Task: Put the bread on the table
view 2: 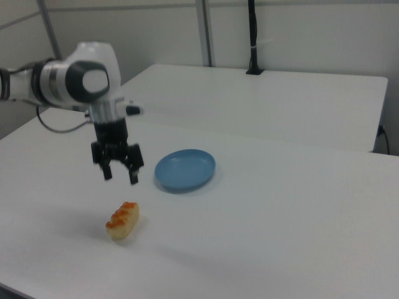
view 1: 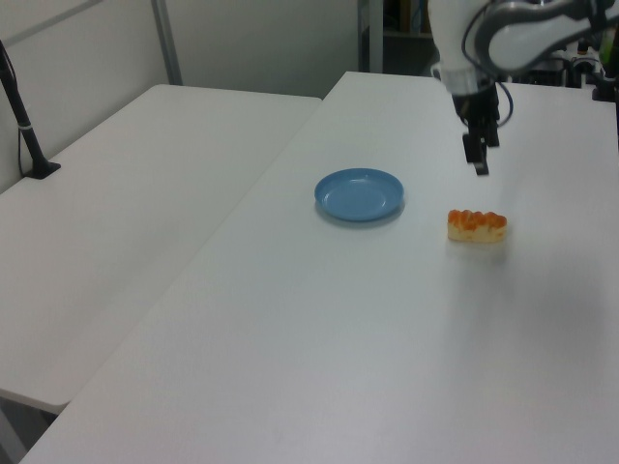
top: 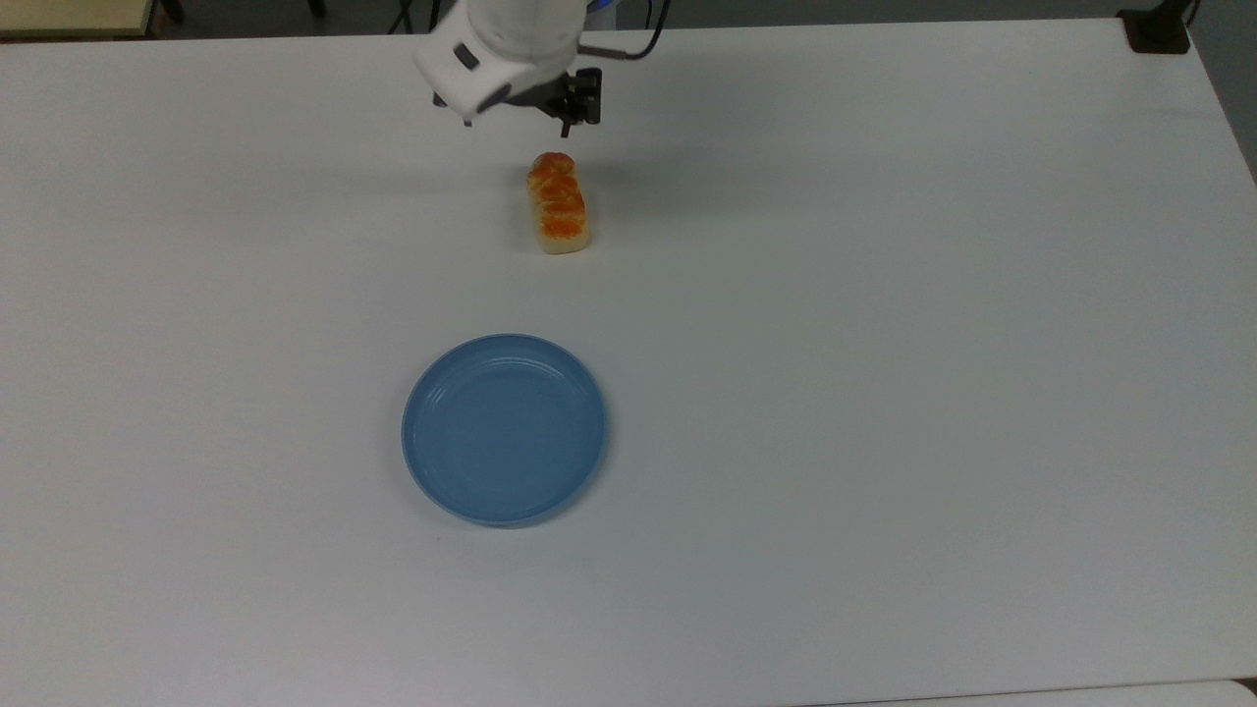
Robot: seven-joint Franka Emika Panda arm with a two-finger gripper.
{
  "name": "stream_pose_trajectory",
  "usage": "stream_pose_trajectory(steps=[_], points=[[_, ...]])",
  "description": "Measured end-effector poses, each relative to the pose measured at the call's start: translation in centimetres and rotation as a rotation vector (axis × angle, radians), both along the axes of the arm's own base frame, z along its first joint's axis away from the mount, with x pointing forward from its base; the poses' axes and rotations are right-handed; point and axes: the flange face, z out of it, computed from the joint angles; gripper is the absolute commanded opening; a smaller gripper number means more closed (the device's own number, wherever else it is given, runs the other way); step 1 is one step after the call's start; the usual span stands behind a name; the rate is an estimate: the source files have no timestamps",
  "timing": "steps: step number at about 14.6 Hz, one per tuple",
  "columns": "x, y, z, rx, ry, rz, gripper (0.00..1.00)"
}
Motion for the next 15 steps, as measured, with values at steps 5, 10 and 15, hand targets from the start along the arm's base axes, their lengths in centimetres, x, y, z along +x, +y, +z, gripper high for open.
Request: stream_pose_trajectory(steps=[5, 10, 15], points=[[1.5, -4.1, 11.6, 0.017, -0.196, -0.086, 1.00], [0.8, -8.5, 18.2, 0.065, -0.295, -0.179, 1.00], [1.0, -9.0, 19.0, 0.072, -0.320, -0.007, 1.00]])
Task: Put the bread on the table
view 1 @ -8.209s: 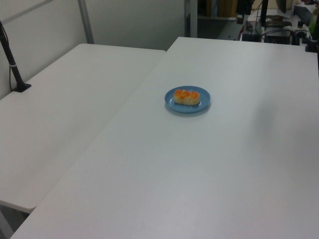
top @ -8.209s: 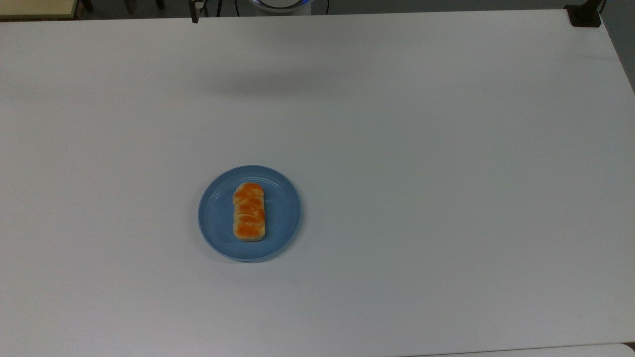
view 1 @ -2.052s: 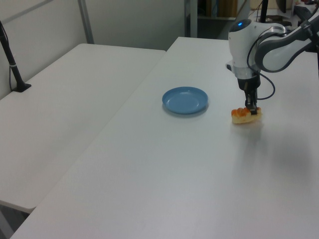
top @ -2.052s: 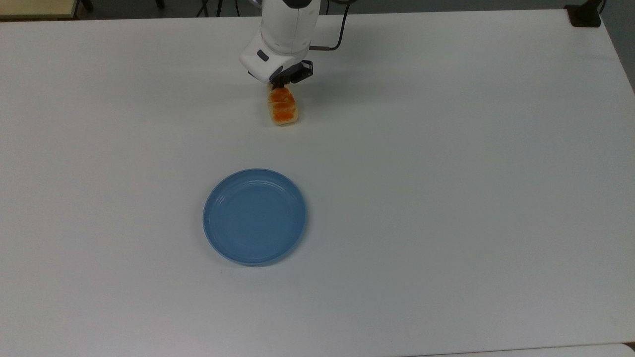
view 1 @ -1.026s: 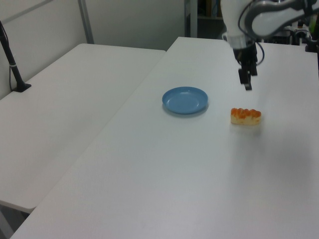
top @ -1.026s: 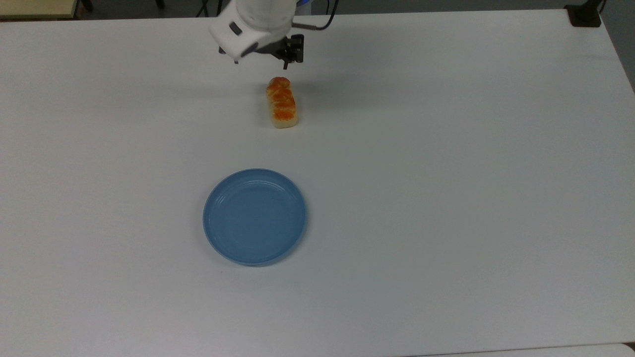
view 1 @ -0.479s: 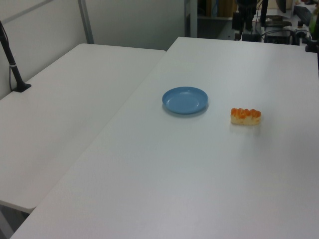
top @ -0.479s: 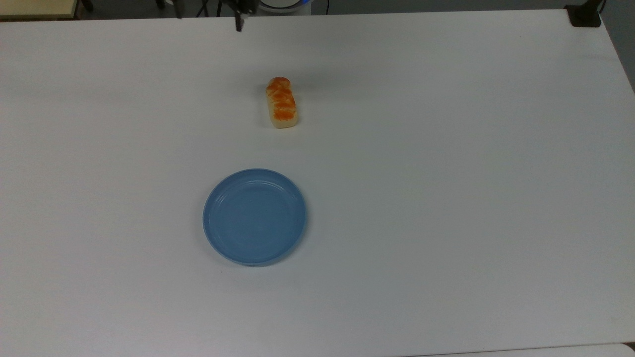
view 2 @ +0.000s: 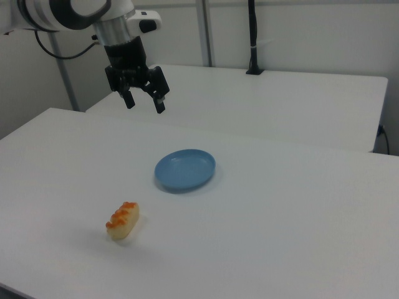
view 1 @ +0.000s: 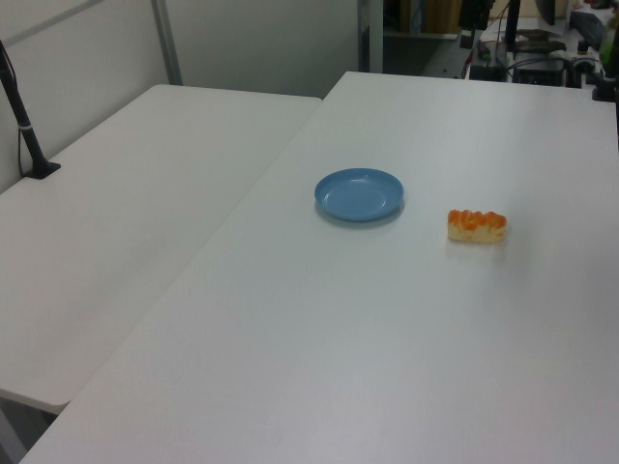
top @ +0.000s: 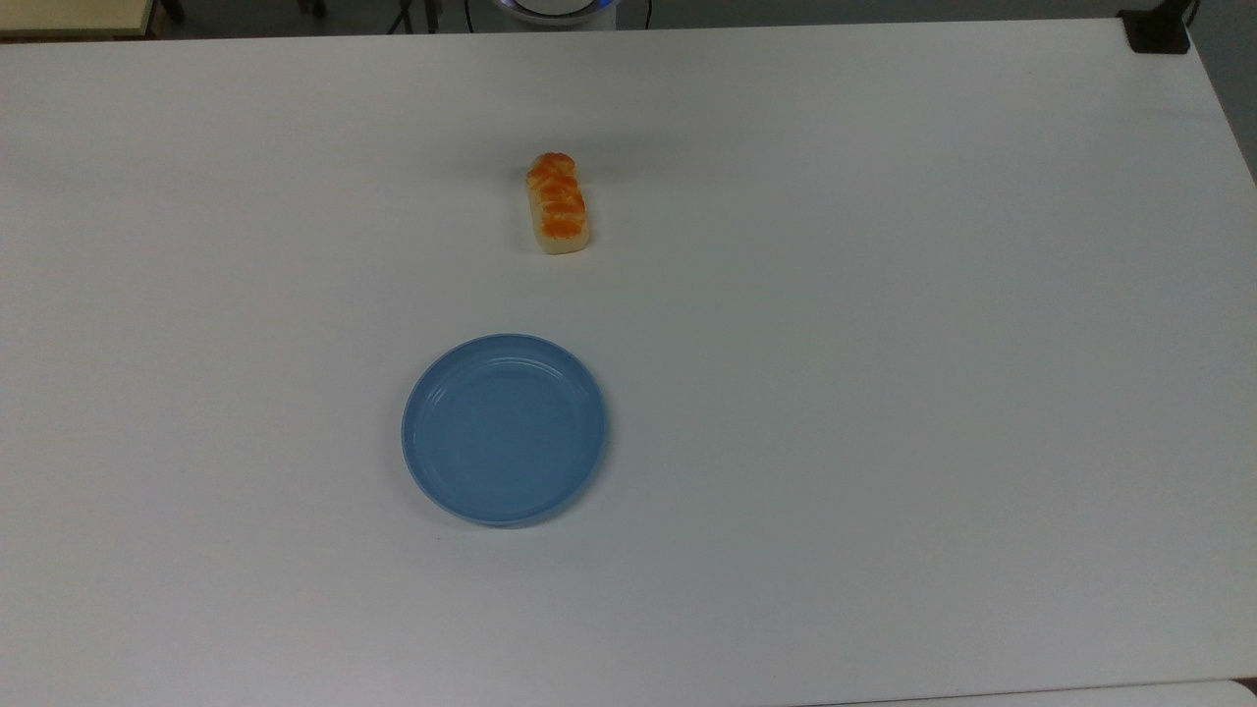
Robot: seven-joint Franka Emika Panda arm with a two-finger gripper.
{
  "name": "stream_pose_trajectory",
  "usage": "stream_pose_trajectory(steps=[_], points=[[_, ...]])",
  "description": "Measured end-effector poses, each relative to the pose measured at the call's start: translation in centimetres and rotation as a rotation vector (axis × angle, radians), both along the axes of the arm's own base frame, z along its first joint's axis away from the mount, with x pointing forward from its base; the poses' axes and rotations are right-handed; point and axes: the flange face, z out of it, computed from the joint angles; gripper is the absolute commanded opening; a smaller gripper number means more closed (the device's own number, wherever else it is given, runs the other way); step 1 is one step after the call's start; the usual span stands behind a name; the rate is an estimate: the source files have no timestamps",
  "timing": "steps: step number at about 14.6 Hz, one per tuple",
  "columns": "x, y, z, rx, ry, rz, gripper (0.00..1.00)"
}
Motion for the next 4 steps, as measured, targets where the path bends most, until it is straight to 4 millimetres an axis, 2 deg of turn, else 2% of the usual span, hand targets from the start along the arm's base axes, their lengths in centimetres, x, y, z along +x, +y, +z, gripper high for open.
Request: stream_pose_trajectory(steps=[4], points=[[0.14, 0.04, 0.03, -0.004, -0.007, 0.024, 1.00]])
